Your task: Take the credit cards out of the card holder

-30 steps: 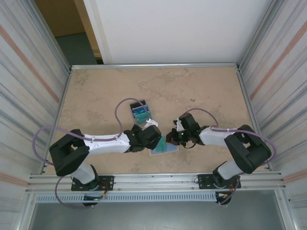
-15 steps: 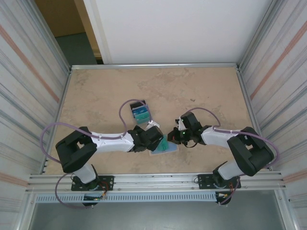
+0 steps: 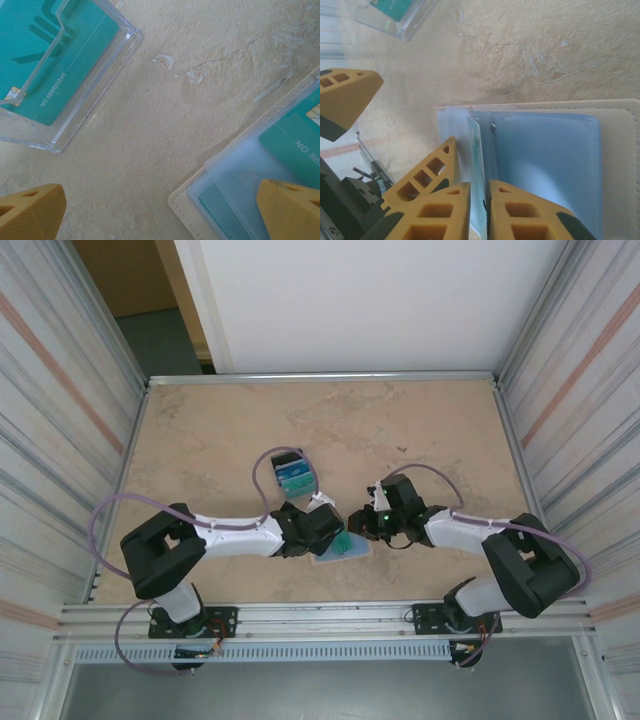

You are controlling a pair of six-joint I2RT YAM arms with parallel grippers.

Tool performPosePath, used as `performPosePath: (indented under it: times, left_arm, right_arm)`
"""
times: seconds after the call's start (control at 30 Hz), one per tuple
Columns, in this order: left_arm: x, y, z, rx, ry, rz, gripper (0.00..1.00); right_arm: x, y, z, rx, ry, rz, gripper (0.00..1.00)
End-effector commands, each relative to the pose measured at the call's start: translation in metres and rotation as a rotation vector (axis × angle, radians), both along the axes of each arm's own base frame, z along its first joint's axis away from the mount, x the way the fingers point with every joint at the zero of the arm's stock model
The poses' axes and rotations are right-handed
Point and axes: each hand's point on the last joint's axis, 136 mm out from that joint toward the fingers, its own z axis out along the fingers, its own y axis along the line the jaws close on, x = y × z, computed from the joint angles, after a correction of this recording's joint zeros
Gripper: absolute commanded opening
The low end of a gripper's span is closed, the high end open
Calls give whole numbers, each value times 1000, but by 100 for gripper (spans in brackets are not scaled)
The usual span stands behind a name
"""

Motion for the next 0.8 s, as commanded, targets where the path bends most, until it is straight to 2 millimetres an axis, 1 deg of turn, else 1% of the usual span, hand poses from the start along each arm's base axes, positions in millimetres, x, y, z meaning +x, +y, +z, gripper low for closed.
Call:
performPosePath:
  times: [0.0, 0.13, 0.37, 0.47, 0.53, 0.63, 0.77]
  left_arm:
    - [-10, 8, -13, 60, 43, -3, 99]
    - [-10, 8, -13, 56, 45, 1, 99]
    - [-12, 6, -13, 46, 50, 5, 99]
    - [-12, 6, -13, 42, 48, 7, 99]
    - [-12, 6, -12, 40, 47, 9, 99]
    - [-12, 8, -10, 38, 42, 12, 99]
    - [-12, 12, -9, 47, 33, 19, 99]
  right_arm:
    - [-2, 7, 11, 52, -29, 18, 20]
    - [-5, 13, 7, 48, -27, 35, 20]
    - [-7, 22, 0, 42, -21, 55, 18]
    - [-6, 23, -3, 24, -14, 58, 14]
    - [-7, 19, -8, -3, -9, 53, 10]
    - [-6, 11, -11, -53, -13, 44, 8]
    - [-5, -5, -14, -136, -21, 19, 6]
